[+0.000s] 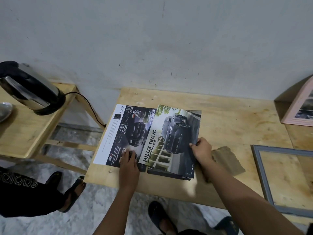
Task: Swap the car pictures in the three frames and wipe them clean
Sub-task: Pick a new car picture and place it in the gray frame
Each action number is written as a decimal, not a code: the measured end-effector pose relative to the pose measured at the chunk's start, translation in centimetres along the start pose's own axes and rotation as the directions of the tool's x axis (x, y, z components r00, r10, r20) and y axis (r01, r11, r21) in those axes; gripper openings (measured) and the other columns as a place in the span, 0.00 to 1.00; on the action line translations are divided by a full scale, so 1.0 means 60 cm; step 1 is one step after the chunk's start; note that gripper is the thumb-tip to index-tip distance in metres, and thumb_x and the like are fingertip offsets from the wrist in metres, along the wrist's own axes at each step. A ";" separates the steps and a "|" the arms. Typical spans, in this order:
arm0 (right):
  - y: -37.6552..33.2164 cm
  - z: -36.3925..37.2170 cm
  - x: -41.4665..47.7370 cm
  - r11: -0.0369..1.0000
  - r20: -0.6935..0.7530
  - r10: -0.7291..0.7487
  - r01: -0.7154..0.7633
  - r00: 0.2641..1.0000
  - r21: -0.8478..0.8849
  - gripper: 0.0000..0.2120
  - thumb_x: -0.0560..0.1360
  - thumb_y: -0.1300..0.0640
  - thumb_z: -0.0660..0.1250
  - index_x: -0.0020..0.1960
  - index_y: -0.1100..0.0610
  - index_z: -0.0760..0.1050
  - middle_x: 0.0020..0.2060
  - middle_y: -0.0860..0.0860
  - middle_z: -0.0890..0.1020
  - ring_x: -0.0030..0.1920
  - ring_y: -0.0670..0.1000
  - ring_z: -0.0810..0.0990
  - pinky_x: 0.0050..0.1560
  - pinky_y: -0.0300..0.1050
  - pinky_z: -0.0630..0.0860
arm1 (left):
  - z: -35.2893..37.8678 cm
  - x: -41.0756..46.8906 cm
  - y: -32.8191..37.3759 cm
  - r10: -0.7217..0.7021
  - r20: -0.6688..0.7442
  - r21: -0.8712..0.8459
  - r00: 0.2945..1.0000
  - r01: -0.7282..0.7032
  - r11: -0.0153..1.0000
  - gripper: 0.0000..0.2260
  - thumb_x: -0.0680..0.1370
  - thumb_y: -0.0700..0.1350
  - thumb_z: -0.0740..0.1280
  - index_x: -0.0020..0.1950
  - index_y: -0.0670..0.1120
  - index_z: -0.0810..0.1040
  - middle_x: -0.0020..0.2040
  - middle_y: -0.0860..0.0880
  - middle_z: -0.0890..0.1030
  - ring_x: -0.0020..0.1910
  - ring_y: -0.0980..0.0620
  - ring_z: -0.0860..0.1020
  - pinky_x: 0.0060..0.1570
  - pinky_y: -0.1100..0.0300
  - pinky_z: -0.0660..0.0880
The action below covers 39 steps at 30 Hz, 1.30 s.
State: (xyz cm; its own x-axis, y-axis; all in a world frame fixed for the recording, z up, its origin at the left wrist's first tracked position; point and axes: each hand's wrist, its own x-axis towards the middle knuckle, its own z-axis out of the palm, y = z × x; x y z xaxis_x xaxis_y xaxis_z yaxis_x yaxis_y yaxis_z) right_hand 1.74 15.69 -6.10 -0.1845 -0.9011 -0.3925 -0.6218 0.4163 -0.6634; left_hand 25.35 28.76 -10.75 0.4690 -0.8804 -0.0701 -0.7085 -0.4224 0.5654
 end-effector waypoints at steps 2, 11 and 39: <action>0.001 -0.001 0.001 1.000 -0.023 -0.027 0.027 0.999 -0.006 0.06 0.74 0.60 0.66 0.46 0.61 0.70 0.46 0.60 0.79 0.43 0.57 0.74 0.41 0.44 0.67 | 0.000 0.000 0.001 0.015 -0.003 0.024 1.000 -0.015 1.000 0.18 0.80 0.39 0.59 0.71 0.41 0.68 0.75 0.43 0.60 0.75 0.44 0.54 0.73 0.48 0.57; 0.003 -0.013 0.005 0.990 0.053 -0.056 0.048 0.997 0.133 0.05 0.78 0.61 0.62 0.47 0.60 0.66 0.43 0.58 0.76 0.43 0.55 0.72 0.40 0.44 0.63 | 0.006 -0.005 -0.001 0.071 -0.006 0.208 0.997 -0.068 0.976 0.23 0.77 0.46 0.53 0.69 0.39 0.69 0.71 0.39 0.67 0.72 0.40 0.62 0.70 0.48 0.59; 0.172 -0.488 0.005 0.579 -0.036 -0.271 0.192 0.962 0.793 0.14 0.79 0.66 0.58 0.58 0.50 0.69 0.52 0.50 0.81 0.49 0.49 0.80 0.43 0.39 0.76 | 0.124 -0.123 0.509 0.434 0.833 -0.386 0.344 0.923 0.010 0.39 0.77 0.62 0.48 0.63 0.26 0.69 0.57 0.29 0.76 0.39 0.46 0.84 0.36 0.60 0.81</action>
State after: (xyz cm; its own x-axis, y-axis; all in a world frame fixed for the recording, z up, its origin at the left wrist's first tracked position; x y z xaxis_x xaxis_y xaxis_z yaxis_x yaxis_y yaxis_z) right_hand -27.03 16.16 5.55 -0.0361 -0.9839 -0.1753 0.2081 0.1642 -0.9642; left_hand -3.68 20.77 0.94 -0.5855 -0.6654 -0.4630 0.6293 -0.7331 0.2580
